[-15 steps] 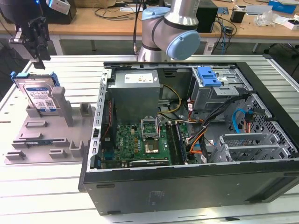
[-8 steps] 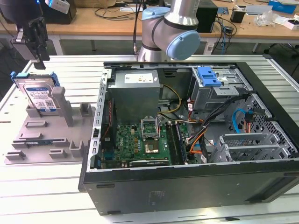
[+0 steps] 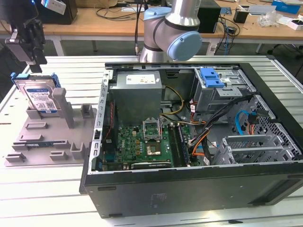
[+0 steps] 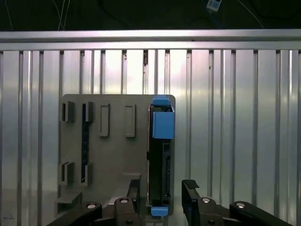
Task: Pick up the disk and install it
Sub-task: 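Pick up the disk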
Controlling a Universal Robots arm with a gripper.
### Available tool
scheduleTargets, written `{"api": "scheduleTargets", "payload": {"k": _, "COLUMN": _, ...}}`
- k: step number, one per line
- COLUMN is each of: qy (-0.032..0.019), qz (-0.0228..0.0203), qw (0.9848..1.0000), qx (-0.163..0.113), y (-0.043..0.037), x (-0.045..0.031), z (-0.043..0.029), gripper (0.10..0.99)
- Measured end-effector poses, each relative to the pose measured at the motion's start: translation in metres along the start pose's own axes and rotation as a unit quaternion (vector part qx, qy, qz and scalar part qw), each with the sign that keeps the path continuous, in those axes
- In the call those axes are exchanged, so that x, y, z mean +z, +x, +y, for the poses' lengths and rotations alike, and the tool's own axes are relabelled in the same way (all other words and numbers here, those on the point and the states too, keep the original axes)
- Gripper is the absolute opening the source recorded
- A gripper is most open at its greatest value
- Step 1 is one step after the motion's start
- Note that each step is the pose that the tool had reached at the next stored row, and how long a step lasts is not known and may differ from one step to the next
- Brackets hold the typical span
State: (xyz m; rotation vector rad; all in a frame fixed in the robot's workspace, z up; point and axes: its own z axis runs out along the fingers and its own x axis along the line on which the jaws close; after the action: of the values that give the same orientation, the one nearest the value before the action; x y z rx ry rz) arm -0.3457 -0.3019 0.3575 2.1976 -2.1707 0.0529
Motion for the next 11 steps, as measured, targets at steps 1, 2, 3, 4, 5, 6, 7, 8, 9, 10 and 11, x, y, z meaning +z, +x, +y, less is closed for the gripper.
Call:
{"api": "scheduleTargets", "payload": {"k": 1, "qy": 0.003, "qz": 0.0002, "qw": 1.0, "qx": 0.0, "y": -0.0004, "x": 0.0006, "z": 0.0022, "gripper": 0.482}}
{"api": "scheduleTargets", "payload": {"k": 2, "qy": 0.008, "qz": 0.0002, "qw": 1.0, "qx": 0.001, "y": -0.0007, "x": 0.0013, "z": 0.0059, "gripper": 0.482}}
{"api": "scheduleTargets", "payload": {"k": 3, "qy": 0.0121, "qz": 0.0003, "qw": 0.9999, "qx": 0.001, "y": -0.0007, "x": 0.0016, "z": 0.0088, "gripper": 0.482}}
{"api": "scheduleTargets", "payload": {"k": 4, "qy": 0.0159, "qz": 0.0003, "qw": 0.9999, "qx": 0.001, "y": -0.0008, "x": 0.0021, "z": 0.0127, "gripper": 0.482}}
{"api": "scheduleTargets", "payload": {"k": 5, "qy": 0.0162, "qz": 0.0003, "qw": 0.9999, "qx": 0.001, "y": -0.0008, "x": 0.0023, "z": 0.0134, "gripper": 0.482}}
{"api": "scheduleTargets", "payload": {"k": 6, "qy": 0.0162, "qz": 0.0003, "qw": 0.9999, "qx": 0.001, "y": -0.0008, "x": 0.0023, "z": 0.0134, "gripper": 0.482}}
{"api": "scheduleTargets", "payload": {"k": 7, "qy": 0.0162, "qz": 0.0003, "qw": 0.9999, "qx": 0.001, "y": -0.0008, "x": 0.0023, "z": 0.0135, "gripper": 0.482}}
{"api": "scheduleTargets", "payload": {"k": 8, "qy": 0.0162, "qz": 0.0004, "qw": 0.9999, "qx": 0.001, "y": -0.0008, "x": 0.0022, "z": 0.0136, "gripper": 0.482}}
{"api": "scheduleTargets", "payload": {"k": 9, "qy": 0.0162, "qz": 0.0003, "qw": 0.9999, "qx": 0.001, "y": -0.0008, "x": 0.0023, "z": 0.0138, "gripper": 0.482}}
{"api": "scheduleTargets", "payload": {"k": 10, "qy": 0.0161, "qz": 0.0004, "qw": 0.9999, "qx": 0.001, "y": -0.0008, "x": 0.0023, "z": 0.0138, "gripper": 0.482}}
{"api": "scheduleTargets", "payload": {"k": 11, "qy": 0.0163, "qz": 0.0003, "qw": 0.9999, "qx": 0.001, "y": -0.001, "x": 0.0029, "z": 0.0146, "gripper": 0.482}}
